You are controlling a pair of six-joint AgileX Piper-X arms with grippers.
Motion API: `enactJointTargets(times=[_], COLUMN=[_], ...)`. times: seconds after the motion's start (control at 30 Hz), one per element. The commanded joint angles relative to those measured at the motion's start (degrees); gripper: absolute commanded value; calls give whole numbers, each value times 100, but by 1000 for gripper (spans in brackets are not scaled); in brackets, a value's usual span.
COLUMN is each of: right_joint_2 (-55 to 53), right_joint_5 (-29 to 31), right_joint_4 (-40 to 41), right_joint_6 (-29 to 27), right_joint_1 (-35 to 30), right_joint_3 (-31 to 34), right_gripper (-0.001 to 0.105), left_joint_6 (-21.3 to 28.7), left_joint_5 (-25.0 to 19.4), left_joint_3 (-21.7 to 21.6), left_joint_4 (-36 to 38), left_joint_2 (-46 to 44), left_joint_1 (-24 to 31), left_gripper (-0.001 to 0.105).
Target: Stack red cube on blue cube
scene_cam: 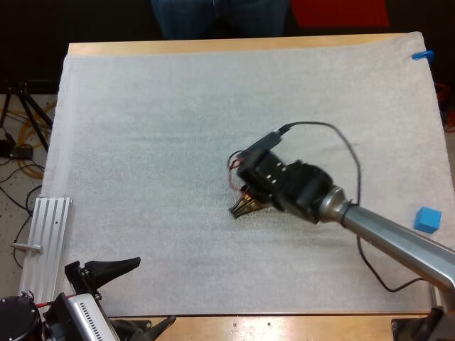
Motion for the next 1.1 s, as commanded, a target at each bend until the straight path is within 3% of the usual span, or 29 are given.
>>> enactJointTargets(times=[0.0, 0.53, 1.07], right_joint_2=[-143, -1236, -2975], right_joint_5=[132, 496, 436], right_joint_4=[167, 1493, 1767], right_joint_6=[-37, 37, 55], right_joint_1=[-146, -1640, -3338], right_joint_3=[-50, -1, 1232], right_gripper=[5, 5, 5], left_joint_6=[73, 73, 73], left_joint_5=[41, 41, 41], left_joint_3=[-23, -23, -23], left_joint_4=[-101, -101, -101], left_joint_2=[15, 15, 15], left_joint_1=[-31, -31, -31], left_gripper=[87, 87, 87])
